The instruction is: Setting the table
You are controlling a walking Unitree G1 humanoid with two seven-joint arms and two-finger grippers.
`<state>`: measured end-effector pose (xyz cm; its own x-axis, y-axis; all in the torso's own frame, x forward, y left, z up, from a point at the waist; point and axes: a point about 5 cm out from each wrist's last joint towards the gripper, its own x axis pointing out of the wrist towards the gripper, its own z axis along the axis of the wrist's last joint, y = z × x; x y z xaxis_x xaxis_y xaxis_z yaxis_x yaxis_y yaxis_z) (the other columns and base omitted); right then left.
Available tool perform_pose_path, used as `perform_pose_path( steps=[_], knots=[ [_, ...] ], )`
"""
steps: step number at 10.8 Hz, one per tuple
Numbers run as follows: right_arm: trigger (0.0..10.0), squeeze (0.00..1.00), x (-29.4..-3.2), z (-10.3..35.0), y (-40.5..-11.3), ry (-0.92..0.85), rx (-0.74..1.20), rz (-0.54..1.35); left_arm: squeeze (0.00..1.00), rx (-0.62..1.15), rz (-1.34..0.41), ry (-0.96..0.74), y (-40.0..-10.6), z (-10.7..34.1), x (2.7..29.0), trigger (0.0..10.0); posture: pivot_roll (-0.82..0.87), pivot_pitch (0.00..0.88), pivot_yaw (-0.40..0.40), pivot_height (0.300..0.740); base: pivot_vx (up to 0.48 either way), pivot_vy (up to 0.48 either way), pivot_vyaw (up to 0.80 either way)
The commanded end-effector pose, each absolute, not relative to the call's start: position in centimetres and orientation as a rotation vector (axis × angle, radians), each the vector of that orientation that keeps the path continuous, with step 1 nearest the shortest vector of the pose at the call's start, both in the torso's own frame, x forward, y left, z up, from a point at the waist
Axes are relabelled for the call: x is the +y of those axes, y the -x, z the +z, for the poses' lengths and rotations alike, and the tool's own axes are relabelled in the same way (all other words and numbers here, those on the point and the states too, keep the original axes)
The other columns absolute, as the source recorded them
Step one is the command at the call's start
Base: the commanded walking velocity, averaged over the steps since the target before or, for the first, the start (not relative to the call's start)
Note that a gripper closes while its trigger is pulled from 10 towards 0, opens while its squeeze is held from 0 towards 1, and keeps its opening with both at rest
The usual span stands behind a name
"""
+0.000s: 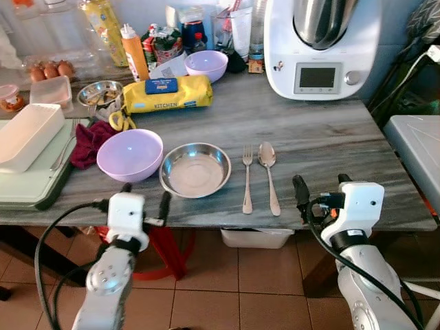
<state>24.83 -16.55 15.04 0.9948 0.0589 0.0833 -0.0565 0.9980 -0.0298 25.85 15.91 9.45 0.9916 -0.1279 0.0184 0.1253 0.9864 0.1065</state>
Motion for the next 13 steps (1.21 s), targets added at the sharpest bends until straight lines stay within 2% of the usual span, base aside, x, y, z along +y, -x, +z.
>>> perform_pose_path(
  steps=[1, 4, 7, 9, 13],
  knots=[
    [10.0, 0.0, -16.9, 15.2, -25.2, 0.034, -0.092, 0.04, 0.0, -0.01, -0.137, -0.116, -25.9, 9.2, 15.6, 10.0, -0.12, 0.081, 0.064, 0.74, 0.0, 0.0, 0.0],
    [10.0, 0.0, -16.7, 15.7, -25.9, 0.045, -0.105, 0.041, 0.0, -0.013, -0.147, -0.11, -26.4, 9.2, 15.2, 10.0, -0.13, 0.056, 0.052, 0.74, 0.0, 0.0, 0.0],
    [10.0, 0.0, -16.5, 14.3, -27.1, 0.012, -0.063, 0.034, 0.0, -0.012, -0.075, -0.118, -27.3, 9.3, 16.5, 10.0, -0.08, 0.005, 0.033, 0.74, 0.0, 0.0, 0.0],
    [10.0, 0.0, -16.8, 14.0, -27.3, 0.019, -0.063, 0.029, 0.0, -0.017, -0.099, -0.115, -27.6, 9.2, 15.5, 10.0, -0.09, 0.001, 0.04, 0.74, 0.0, 0.0, 0.0],
    [10.0, 0.0, -17.2, 13.6, -27.7, -0.001, -0.058, -0.023, 0.0, -0.027, -0.146, -0.104, -28.6, 9.5, 14.5, 10.0, -0.11, 0.0, 0.048, 0.74, -0.259, 0.0, 0.0]
  ],
)
